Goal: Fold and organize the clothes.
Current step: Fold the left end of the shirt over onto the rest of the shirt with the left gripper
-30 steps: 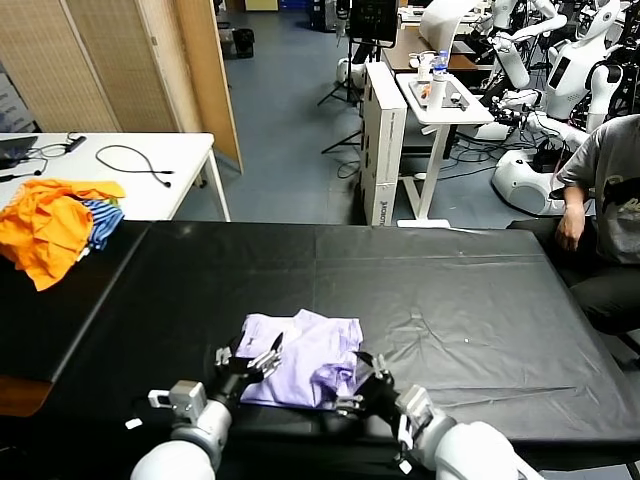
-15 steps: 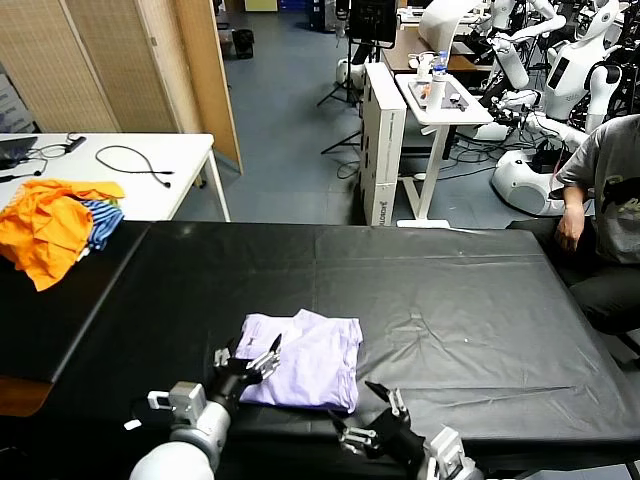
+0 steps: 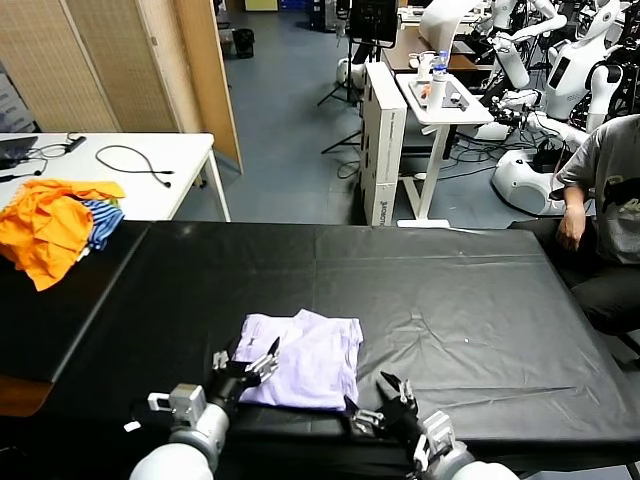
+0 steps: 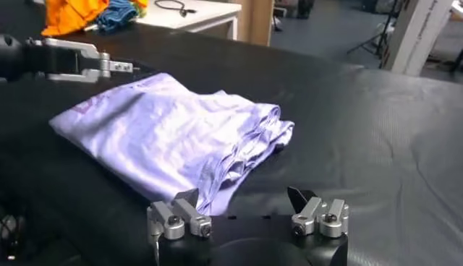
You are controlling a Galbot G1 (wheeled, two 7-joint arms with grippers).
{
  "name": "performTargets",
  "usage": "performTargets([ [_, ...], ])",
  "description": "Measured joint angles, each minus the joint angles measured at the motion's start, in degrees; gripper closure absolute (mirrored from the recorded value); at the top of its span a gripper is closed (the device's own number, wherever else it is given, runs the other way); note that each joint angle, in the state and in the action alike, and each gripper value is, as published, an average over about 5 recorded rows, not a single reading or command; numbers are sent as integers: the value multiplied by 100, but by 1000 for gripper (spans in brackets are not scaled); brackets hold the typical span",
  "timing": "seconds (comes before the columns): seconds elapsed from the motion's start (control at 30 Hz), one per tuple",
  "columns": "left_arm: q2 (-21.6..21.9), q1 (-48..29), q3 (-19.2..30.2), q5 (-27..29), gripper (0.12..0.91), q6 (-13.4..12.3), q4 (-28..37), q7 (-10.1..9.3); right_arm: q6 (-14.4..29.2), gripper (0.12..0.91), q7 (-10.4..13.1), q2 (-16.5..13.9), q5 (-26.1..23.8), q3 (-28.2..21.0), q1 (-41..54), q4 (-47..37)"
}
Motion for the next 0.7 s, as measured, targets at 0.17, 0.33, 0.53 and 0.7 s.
performTargets([
  [0.17,36,-39,-129,-65,123,-20,11,5,178,118,-101,35,429,279,8,291],
  [0.33,90,-73,-282,-107,123,-25,10,4,332,118,5,185,897,433,323,135],
  [0.53,111,-34,-432,-110,123,-40,-1,1,361,118,177,542,1352,333,1101,-634],
  [0.7,116,24,-487,-104,123,-48,-17,0,355,118,156,829,1638,223,1658,-1282],
])
